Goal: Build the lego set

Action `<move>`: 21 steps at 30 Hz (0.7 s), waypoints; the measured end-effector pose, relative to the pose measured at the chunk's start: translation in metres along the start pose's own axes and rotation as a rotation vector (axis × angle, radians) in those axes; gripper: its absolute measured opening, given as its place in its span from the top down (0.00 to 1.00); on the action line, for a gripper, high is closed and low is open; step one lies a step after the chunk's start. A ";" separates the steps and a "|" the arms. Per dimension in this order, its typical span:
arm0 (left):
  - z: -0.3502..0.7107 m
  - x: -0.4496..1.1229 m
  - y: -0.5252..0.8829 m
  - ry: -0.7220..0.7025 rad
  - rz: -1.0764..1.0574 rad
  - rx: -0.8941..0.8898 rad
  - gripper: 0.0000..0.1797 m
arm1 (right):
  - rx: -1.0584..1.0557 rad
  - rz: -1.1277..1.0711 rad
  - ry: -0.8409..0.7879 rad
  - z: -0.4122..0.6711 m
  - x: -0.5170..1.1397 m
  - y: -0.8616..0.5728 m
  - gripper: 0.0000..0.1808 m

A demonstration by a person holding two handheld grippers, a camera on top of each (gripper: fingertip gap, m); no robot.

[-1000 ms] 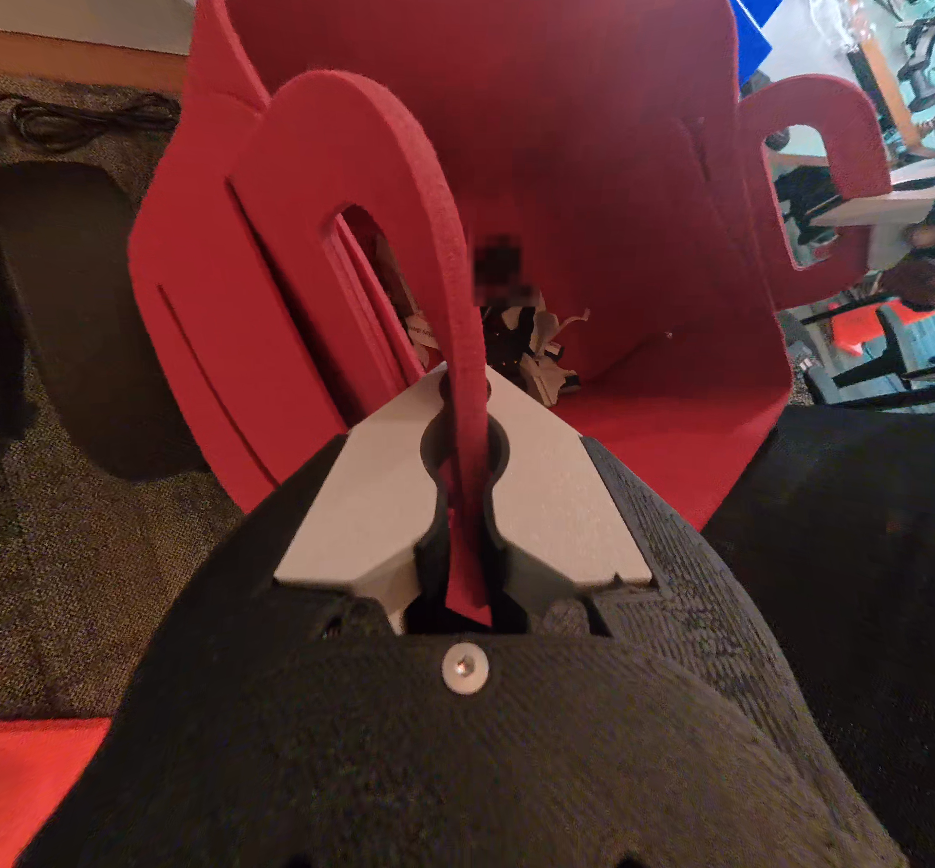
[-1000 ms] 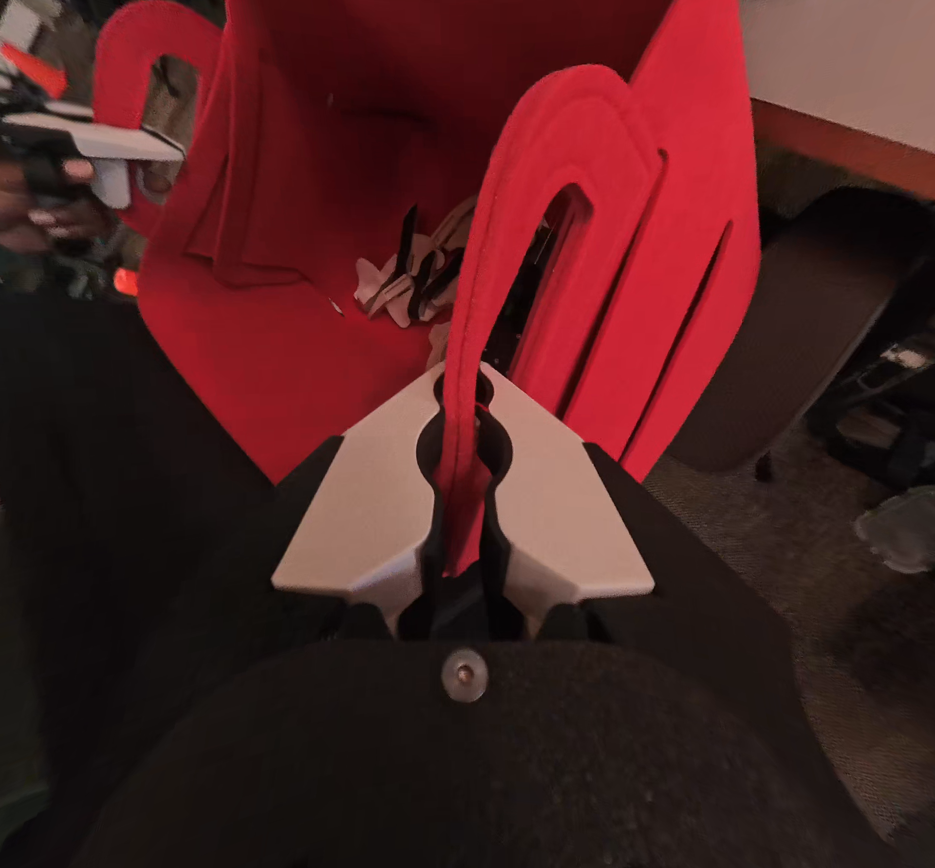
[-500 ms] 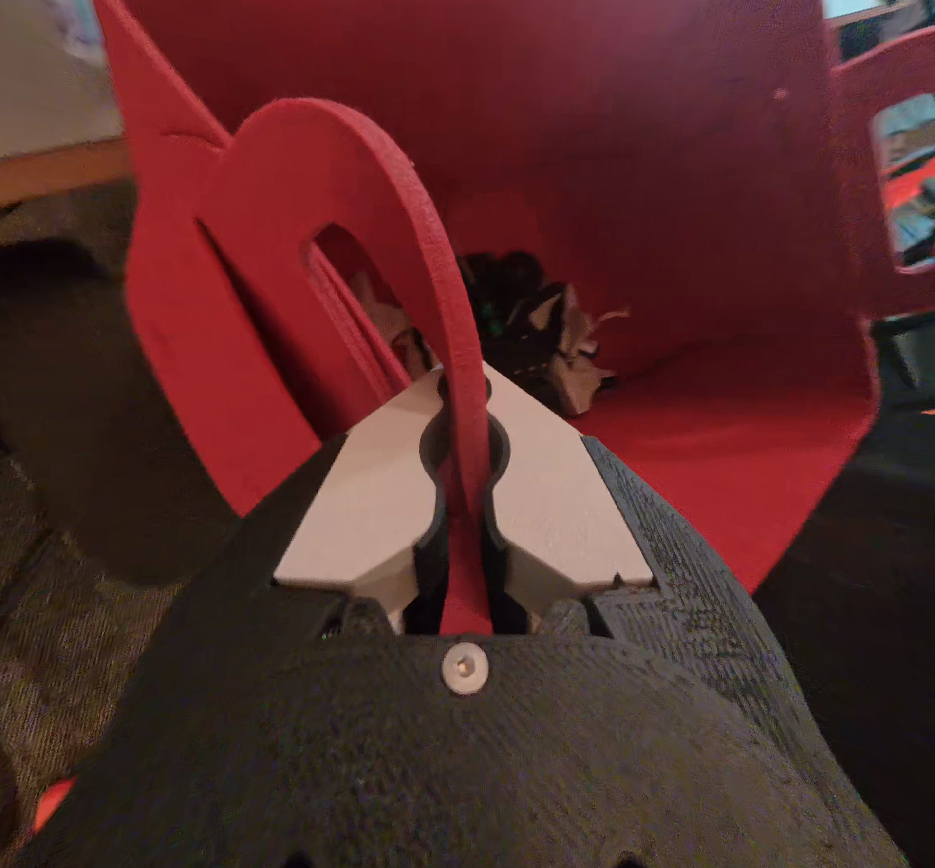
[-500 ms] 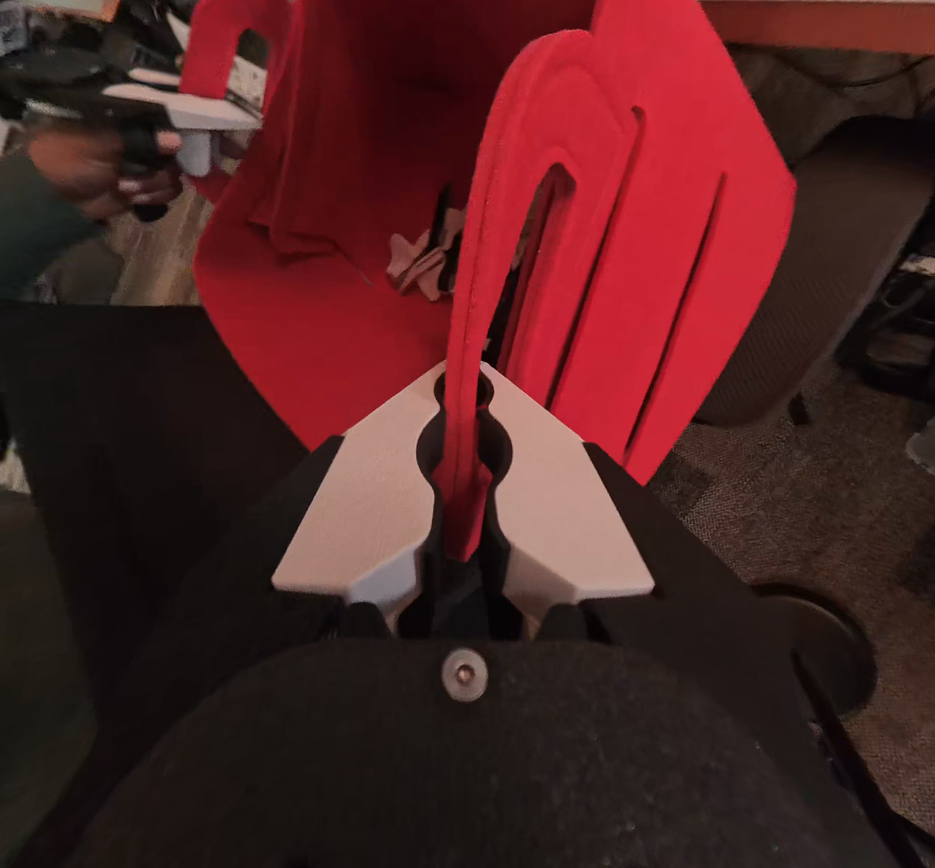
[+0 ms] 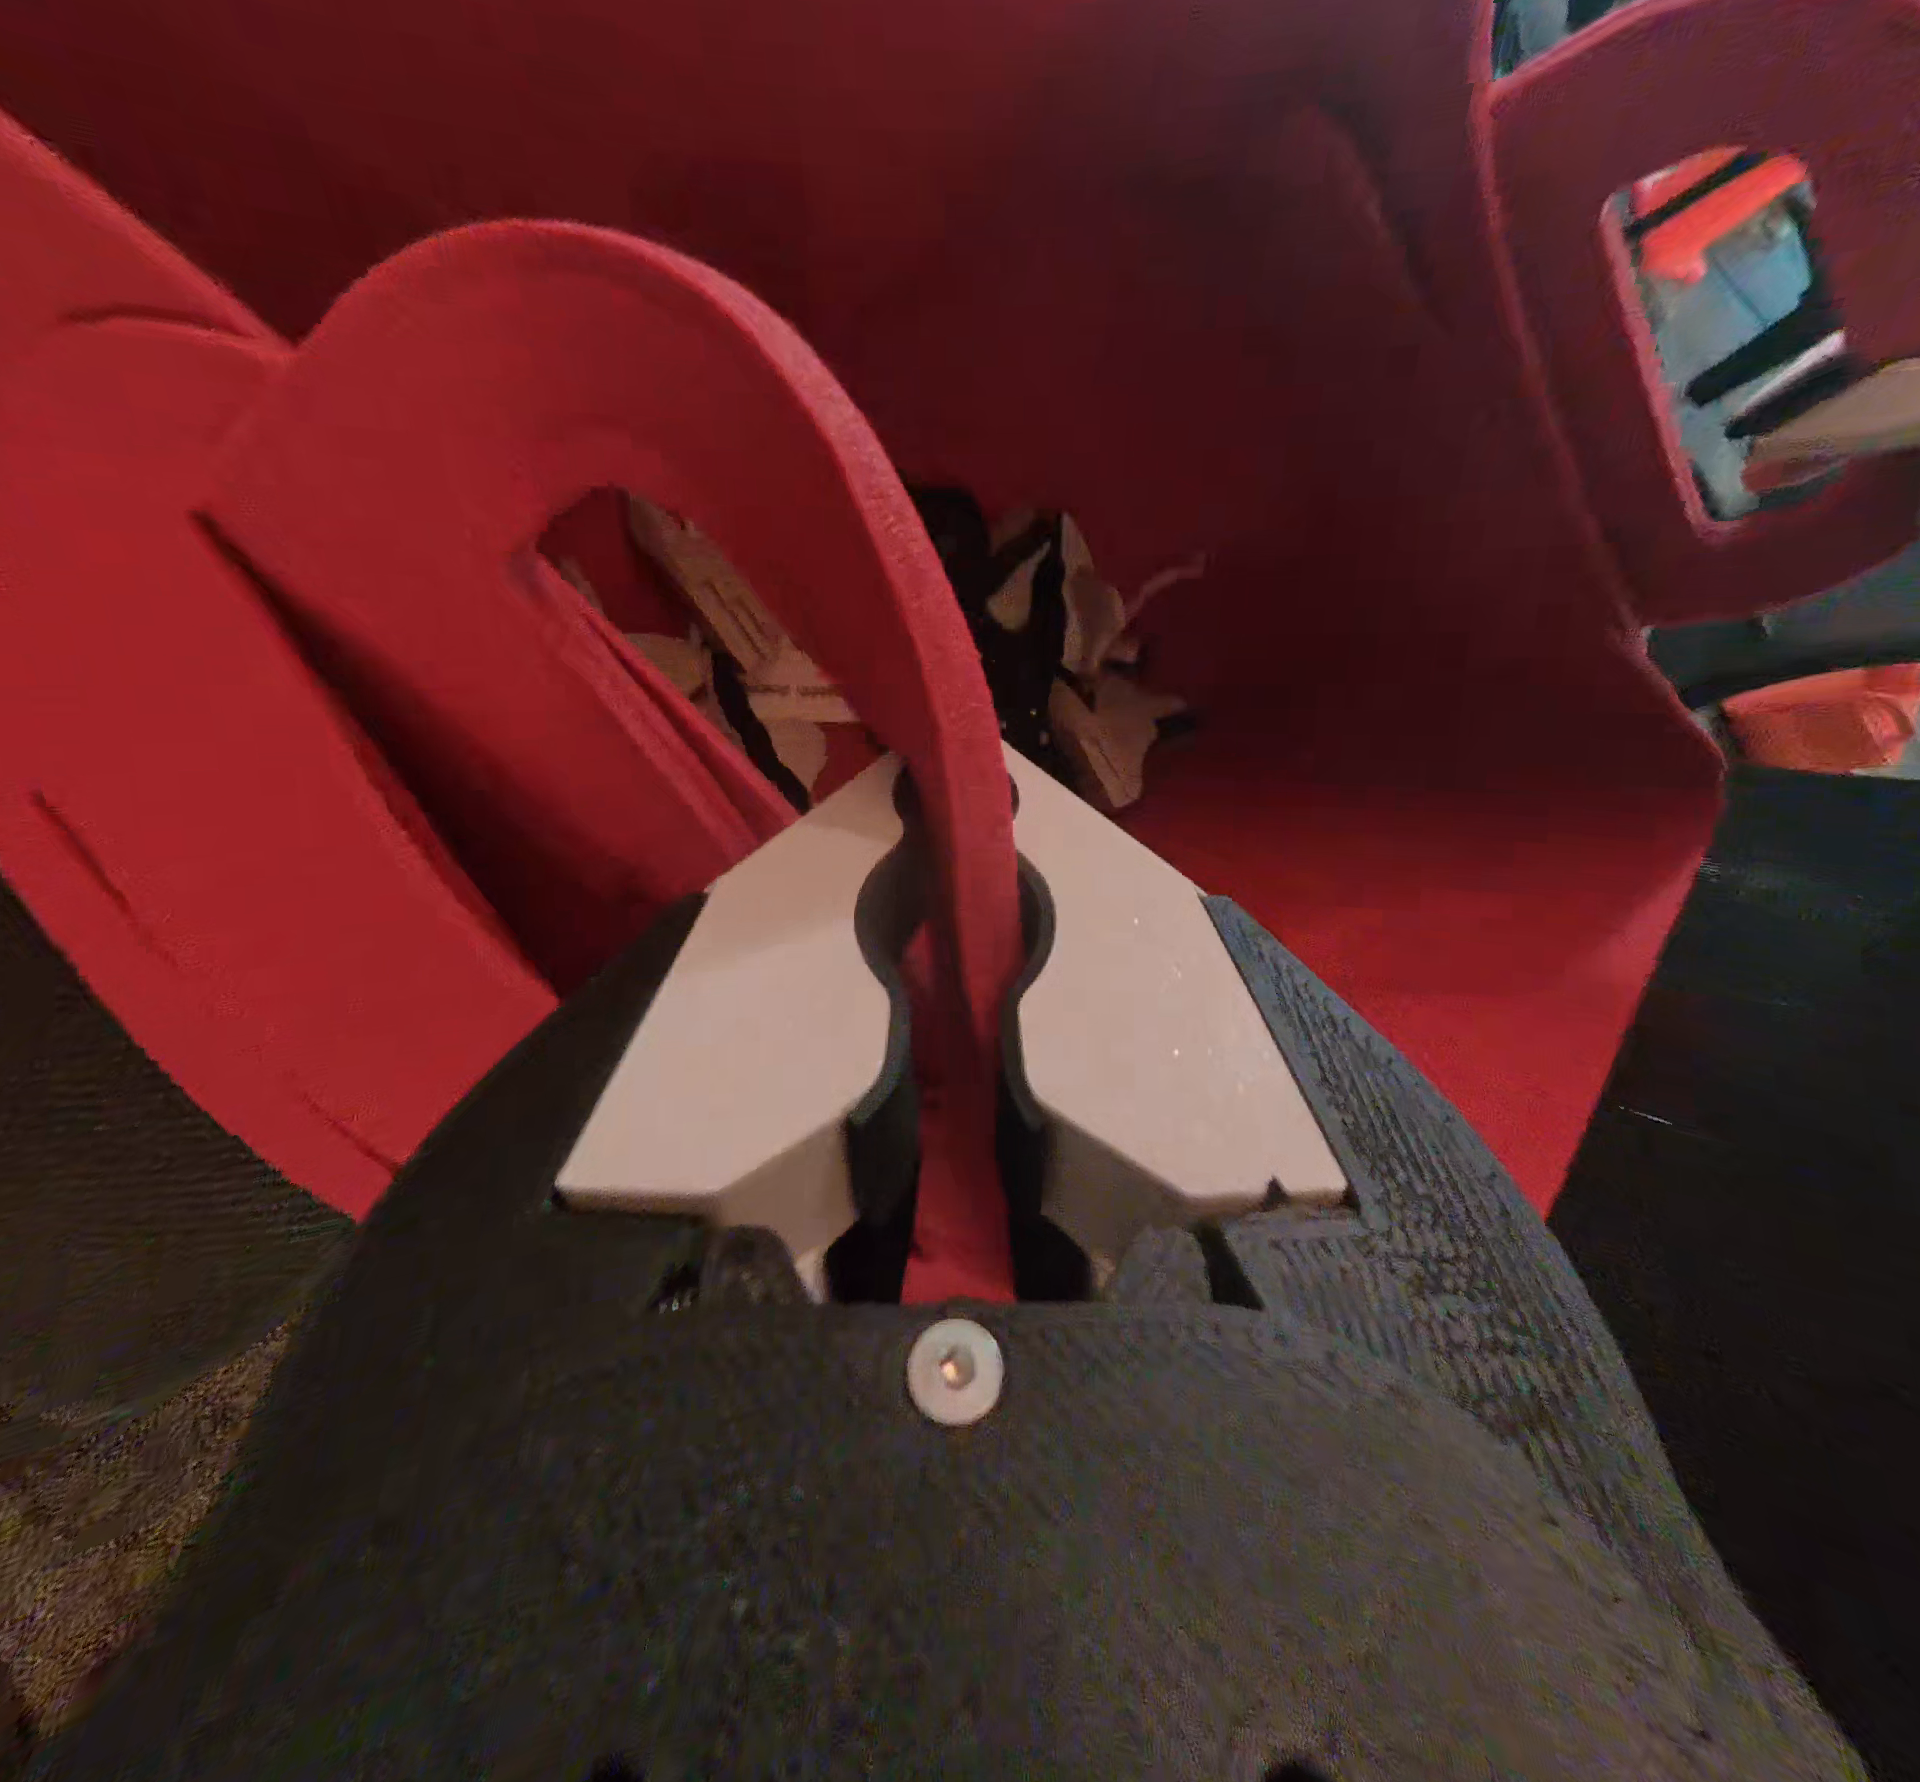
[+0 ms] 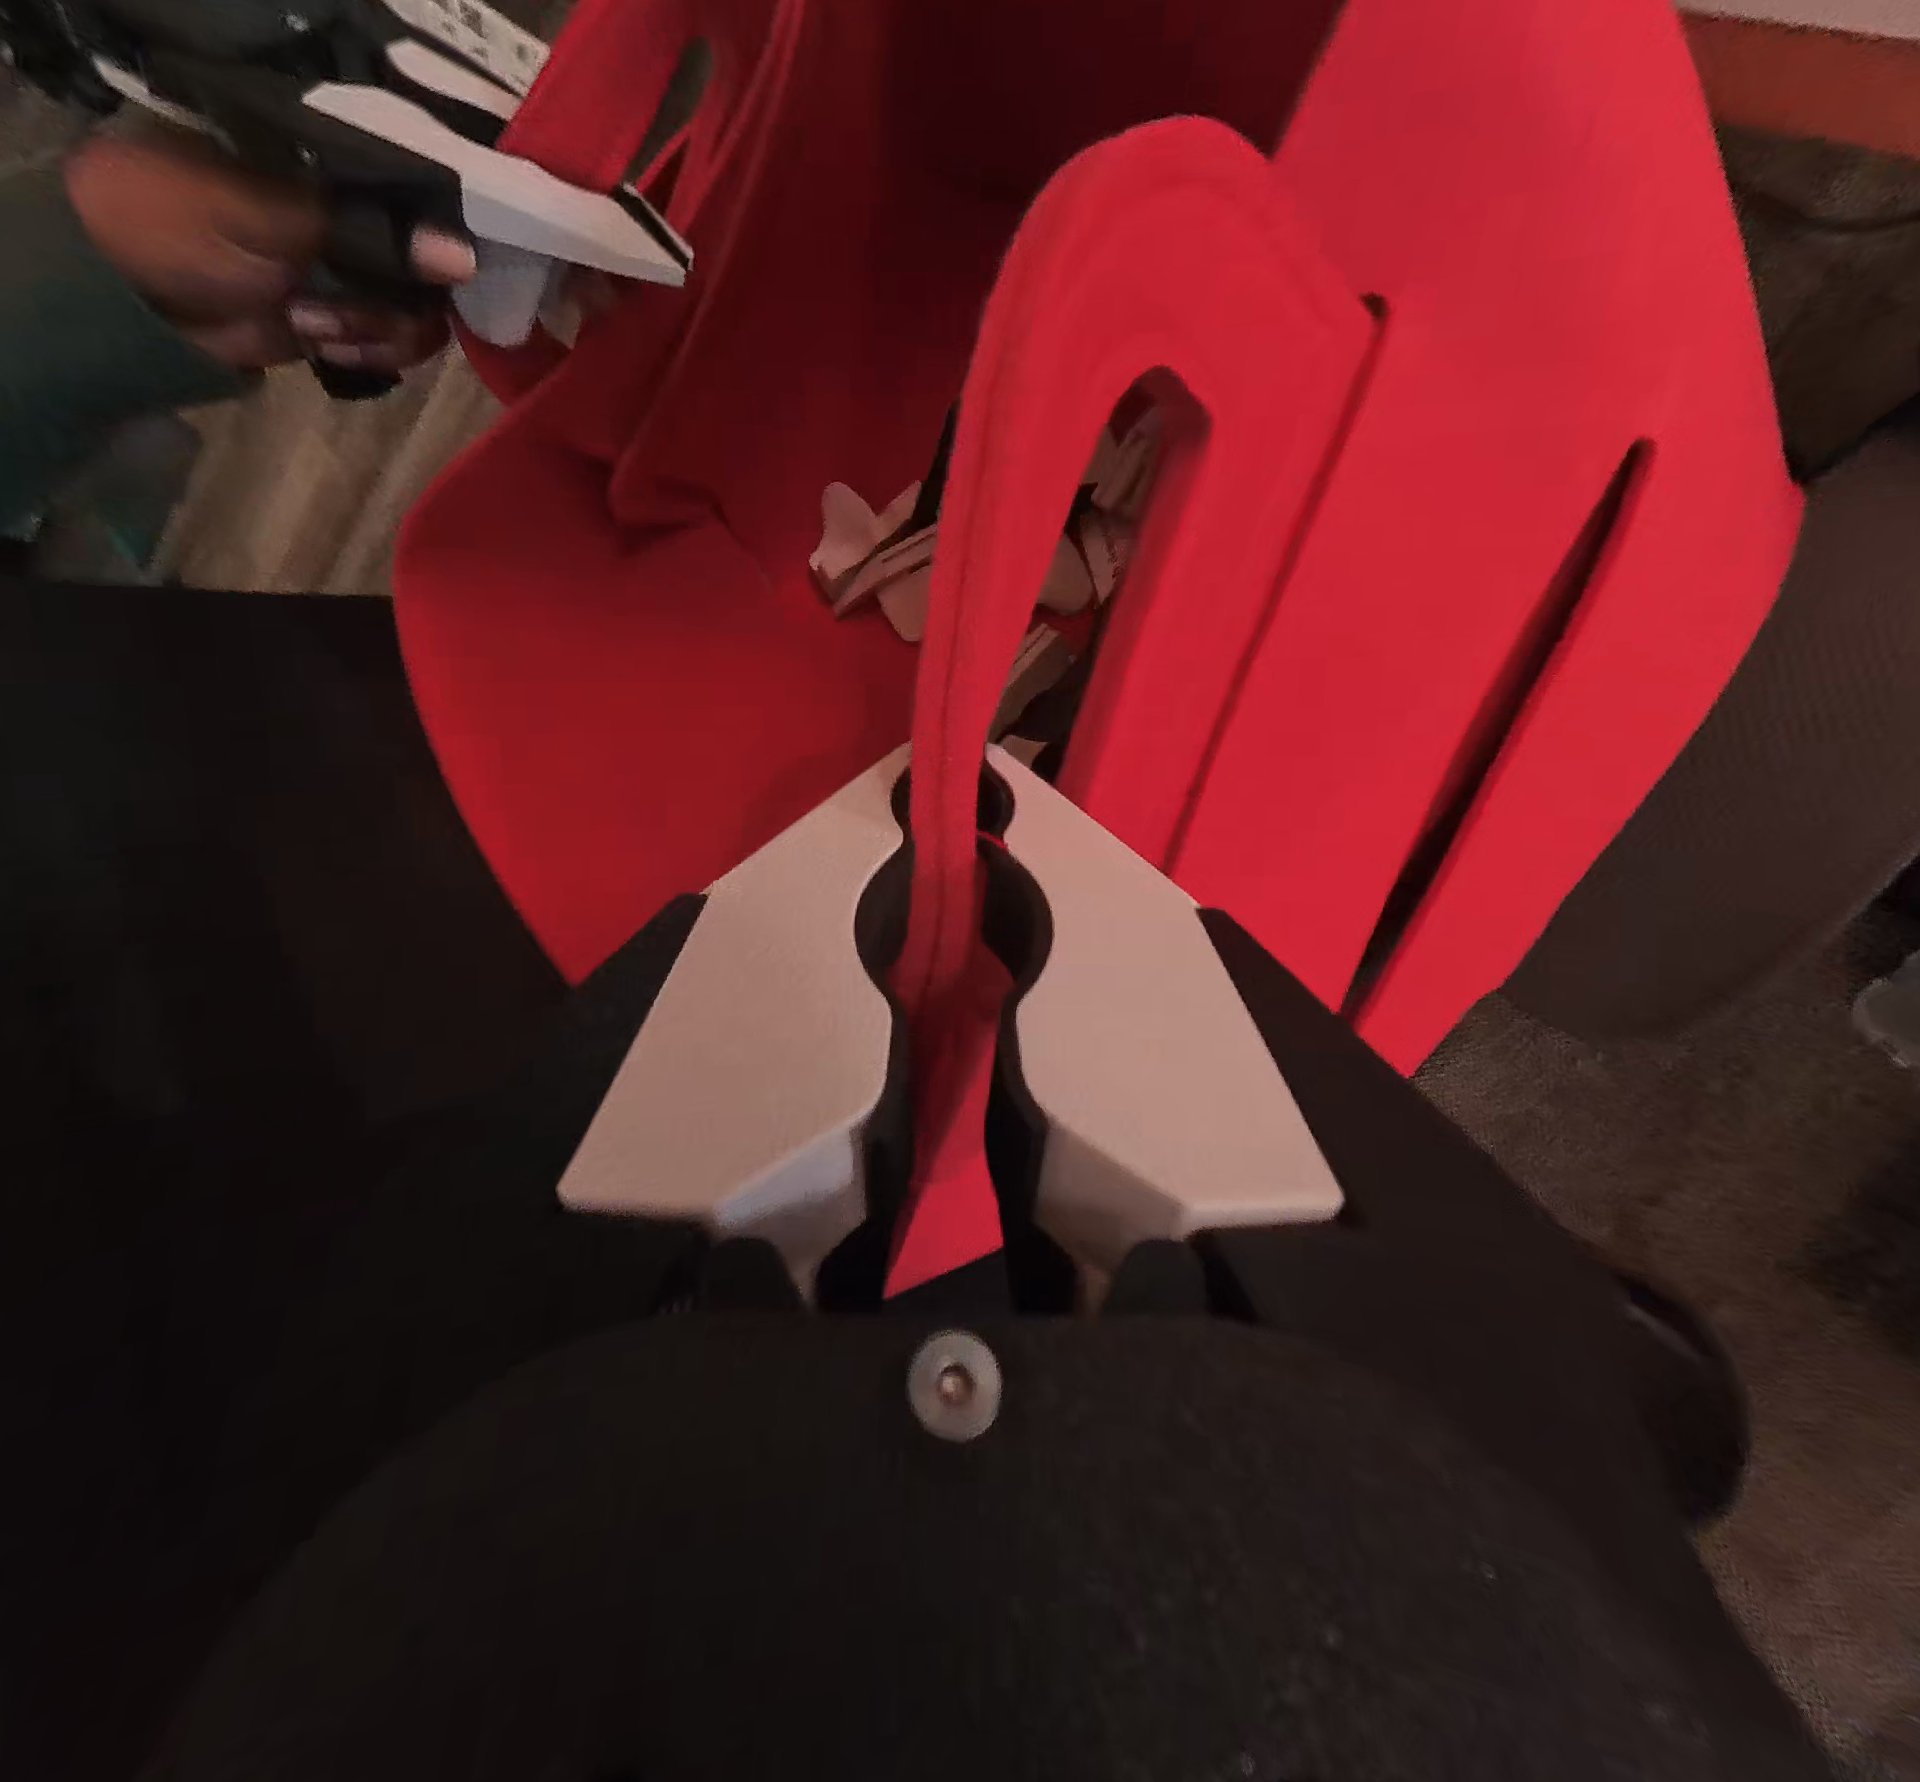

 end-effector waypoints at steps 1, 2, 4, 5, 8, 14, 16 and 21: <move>0.004 -0.004 -0.002 -0.021 -0.020 -0.017 0.98 | -0.035 0.001 0.000 0.001 0.000 0.003 0.98; 0.011 -0.012 -0.002 -0.057 -0.043 -0.043 0.98 | -0.058 0.003 0.003 0.002 0.002 0.007 0.98; 0.028 -0.033 0.006 -0.152 -0.077 -0.104 0.98 | -0.057 0.022 -0.012 0.005 0.010 0.015 0.98; 0.031 -0.044 0.016 -0.186 -0.074 -0.137 0.97 | -0.040 0.039 -0.031 0.006 0.013 0.016 0.98; 0.021 -0.066 0.062 -0.250 0.011 -0.278 0.97 | 0.082 0.036 -0.106 0.005 0.014 -0.002 0.98; 0.020 -0.072 0.066 -0.294 -0.035 -0.428 0.96 | -0.007 -0.003 -0.125 0.022 0.005 -0.013 0.98; 0.017 -0.077 0.066 -0.257 0.028 -0.364 0.95 | -0.103 -0.004 -0.096 0.027 0.018 0.005 0.98; -0.005 -0.106 0.060 -0.181 0.106 -0.306 1.00 | -0.196 0.116 -0.050 0.023 0.052 0.043 0.98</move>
Point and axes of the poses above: each gripper's, where its closed fingertips meet, x out along the fingers, z out of its top, y = z × x across the jaws, the point moved 1 cm from there along -x, back along the fingers, and after that the axes turned 14 degrees about -y, right-handed, at the moved point
